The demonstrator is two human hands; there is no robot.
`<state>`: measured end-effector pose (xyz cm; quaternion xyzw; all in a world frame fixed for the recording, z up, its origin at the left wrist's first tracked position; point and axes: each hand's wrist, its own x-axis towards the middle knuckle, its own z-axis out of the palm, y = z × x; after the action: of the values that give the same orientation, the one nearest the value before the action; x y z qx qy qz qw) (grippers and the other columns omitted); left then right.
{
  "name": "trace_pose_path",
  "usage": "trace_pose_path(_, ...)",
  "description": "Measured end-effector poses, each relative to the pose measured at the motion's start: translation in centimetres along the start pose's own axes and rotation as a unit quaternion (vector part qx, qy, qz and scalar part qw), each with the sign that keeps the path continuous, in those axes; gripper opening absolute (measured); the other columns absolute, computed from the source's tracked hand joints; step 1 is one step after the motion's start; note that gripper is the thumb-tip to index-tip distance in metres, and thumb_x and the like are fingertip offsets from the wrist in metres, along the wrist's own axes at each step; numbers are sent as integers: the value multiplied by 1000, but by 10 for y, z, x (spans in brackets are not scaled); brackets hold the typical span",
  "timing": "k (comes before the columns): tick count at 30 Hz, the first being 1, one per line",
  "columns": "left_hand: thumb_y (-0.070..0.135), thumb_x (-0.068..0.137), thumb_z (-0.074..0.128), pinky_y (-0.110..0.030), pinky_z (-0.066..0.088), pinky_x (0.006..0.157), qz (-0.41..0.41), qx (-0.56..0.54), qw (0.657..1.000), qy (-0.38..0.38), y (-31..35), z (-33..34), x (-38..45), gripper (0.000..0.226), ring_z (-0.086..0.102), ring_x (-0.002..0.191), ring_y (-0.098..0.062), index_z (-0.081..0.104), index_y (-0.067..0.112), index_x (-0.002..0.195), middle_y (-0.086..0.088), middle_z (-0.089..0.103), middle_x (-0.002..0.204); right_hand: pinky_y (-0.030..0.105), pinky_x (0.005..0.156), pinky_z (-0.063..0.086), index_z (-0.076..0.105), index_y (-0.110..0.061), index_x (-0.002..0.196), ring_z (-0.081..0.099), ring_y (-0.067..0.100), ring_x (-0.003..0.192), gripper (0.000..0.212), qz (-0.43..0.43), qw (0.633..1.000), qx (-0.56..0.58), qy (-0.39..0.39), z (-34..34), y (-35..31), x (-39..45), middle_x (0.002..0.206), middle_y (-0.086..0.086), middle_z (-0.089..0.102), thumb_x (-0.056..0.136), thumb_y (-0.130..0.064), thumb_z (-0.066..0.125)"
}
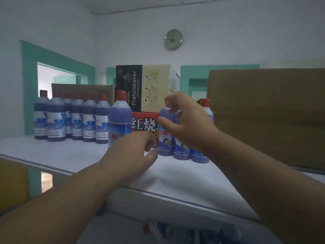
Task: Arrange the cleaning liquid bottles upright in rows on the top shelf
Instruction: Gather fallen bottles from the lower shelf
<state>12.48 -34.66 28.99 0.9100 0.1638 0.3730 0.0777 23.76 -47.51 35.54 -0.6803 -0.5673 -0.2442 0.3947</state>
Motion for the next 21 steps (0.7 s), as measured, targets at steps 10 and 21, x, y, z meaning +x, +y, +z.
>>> trace_pose_path(10, 52, 85, 67, -38, 52, 69, -114, -44, 991, 58, -105, -35, -3, 30, 57, 77, -8, 47, 30, 86, 12, 58, 86, 35, 83, 60, 44, -23, 129, 64, 14, 99, 62, 138, 978, 126, -95, 99, -38, 60, 115, -2, 61, 81, -40, 80)
trace_pose_path(21, 36, 79, 81, -20, 48, 76, -23, -257, 951, -168, -117, -13, 39, 39, 60, 92, 2, 54, 40, 106, 22, 64, 101, 39, 82, 61, 49, -24, 128, 70, 17, 100, 65, 223, 955, 185, -66, 109, -25, 63, 118, -1, 67, 75, -35, 86)
